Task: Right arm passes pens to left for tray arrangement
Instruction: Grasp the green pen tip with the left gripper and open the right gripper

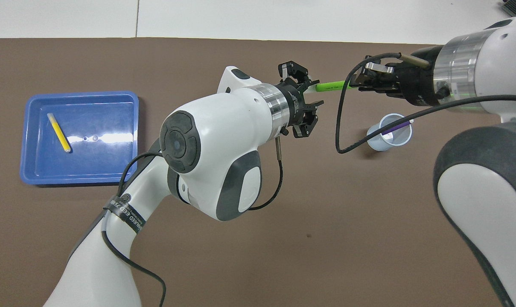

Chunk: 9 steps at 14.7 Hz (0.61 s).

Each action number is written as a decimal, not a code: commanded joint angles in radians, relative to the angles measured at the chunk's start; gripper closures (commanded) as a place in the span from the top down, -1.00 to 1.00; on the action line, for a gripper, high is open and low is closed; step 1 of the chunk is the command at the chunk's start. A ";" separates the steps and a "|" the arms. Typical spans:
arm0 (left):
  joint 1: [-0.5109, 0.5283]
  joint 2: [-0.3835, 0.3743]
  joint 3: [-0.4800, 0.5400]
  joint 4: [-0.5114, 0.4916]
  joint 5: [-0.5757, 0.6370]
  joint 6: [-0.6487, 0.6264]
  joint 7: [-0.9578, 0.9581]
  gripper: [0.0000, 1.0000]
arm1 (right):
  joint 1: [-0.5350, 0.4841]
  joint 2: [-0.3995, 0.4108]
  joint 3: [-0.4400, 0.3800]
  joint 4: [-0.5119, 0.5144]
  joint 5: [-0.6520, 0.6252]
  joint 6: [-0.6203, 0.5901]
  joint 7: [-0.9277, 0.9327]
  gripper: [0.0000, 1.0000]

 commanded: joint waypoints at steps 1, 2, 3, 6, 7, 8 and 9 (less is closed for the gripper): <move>0.004 -0.013 -0.001 0.002 -0.007 -0.022 0.000 -0.40 | -0.009 -0.010 0.009 0.002 0.021 -0.019 0.022 -1.00; 0.004 -0.013 -0.001 0.002 -0.006 -0.022 -0.001 -0.52 | -0.009 -0.010 0.009 0.002 0.021 -0.020 0.022 -1.00; 0.004 -0.011 -0.001 0.003 -0.006 -0.022 -0.003 -0.72 | -0.009 -0.010 0.009 0.002 0.021 -0.020 0.022 -1.00; 0.001 -0.011 0.001 0.006 0.000 -0.022 -0.006 -1.00 | -0.009 -0.010 0.009 0.002 0.021 -0.022 0.022 -1.00; 0.001 -0.011 0.001 0.006 0.002 -0.022 -0.006 -1.00 | -0.010 -0.010 0.009 0.002 0.021 -0.022 0.022 -1.00; 0.001 -0.011 0.001 0.006 0.003 -0.022 -0.004 -1.00 | -0.009 -0.010 0.009 0.002 0.021 -0.022 0.022 -1.00; 0.001 -0.011 0.001 0.006 0.005 -0.023 -0.003 -1.00 | -0.009 -0.010 0.009 0.002 0.021 -0.023 0.024 -1.00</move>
